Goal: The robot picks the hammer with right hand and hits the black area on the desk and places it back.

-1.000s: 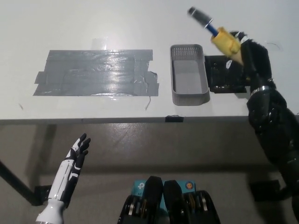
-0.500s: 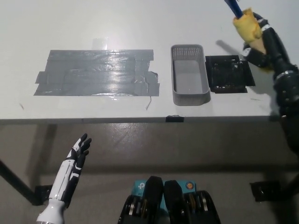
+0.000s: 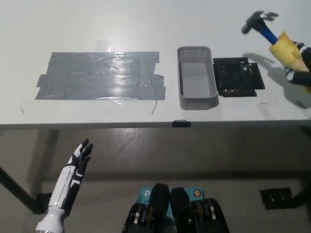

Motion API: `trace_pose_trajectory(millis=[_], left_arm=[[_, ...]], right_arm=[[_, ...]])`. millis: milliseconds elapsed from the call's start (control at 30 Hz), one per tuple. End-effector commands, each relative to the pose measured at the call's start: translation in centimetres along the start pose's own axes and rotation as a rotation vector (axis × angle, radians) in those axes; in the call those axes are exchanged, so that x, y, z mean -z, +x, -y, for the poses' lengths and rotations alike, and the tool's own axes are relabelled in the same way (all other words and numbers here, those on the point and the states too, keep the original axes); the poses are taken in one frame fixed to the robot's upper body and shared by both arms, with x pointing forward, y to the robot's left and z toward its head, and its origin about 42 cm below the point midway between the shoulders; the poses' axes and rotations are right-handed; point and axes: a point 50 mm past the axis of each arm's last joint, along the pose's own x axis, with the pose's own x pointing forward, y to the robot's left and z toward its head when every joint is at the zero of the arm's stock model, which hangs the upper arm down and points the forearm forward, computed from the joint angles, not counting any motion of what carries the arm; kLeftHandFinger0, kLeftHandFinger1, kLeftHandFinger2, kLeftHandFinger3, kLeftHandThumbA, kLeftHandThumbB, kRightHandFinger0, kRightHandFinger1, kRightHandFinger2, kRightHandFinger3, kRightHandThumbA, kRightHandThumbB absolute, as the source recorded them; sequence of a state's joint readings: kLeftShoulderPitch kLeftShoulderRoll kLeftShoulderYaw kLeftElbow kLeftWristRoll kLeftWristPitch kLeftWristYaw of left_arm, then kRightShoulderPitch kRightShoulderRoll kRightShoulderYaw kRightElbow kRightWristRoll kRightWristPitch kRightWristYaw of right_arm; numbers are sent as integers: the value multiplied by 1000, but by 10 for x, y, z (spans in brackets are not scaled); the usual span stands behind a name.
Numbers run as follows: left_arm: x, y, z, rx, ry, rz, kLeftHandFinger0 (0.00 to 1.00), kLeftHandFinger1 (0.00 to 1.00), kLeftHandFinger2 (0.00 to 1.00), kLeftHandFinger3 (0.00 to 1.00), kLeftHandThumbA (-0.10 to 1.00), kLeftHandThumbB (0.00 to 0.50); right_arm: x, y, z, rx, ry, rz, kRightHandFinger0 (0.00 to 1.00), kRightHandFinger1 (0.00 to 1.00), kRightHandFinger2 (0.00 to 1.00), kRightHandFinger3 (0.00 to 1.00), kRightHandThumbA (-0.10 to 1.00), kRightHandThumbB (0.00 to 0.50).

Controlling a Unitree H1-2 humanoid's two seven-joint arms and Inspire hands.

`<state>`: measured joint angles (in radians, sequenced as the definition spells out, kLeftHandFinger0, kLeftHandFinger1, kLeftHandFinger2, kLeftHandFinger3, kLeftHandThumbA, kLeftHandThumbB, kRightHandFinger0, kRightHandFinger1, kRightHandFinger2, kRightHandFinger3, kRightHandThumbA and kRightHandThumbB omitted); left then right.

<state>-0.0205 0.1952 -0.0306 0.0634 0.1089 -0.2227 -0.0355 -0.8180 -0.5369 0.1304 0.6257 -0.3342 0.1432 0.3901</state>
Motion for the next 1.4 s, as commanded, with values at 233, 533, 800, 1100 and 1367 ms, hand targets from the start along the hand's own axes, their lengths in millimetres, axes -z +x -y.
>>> trace_pose_trajectory(millis=[233,533,800,1100,1367], left_arm=[[-16,6,-15,-8,36,75,1000,1000,1000,1000,1000,19],[-15,6,-15,-5,35,72,1000,1000,1000,1000,1000,22],[-17,7,-17,-7,47,76,1000,1000,1000,1000,1000,26],[-18,10,-18,-9,47,84,1000,1000,1000,1000,1000,18],[-19,10,-16,3,49,74,1000,1000,1000,1000,1000,46]], right_arm=[[-36,-24,45,-127,-97,100,116,566,843,931,-100,108],[-44,-21,36,-139,-130,86,97,536,818,924,-100,84],[-51,-22,47,-116,-131,103,79,533,843,965,-100,98],[-99,-57,155,252,284,284,191,642,949,1000,-100,47],[-100,-53,141,232,236,275,195,670,984,1000,-100,99]])
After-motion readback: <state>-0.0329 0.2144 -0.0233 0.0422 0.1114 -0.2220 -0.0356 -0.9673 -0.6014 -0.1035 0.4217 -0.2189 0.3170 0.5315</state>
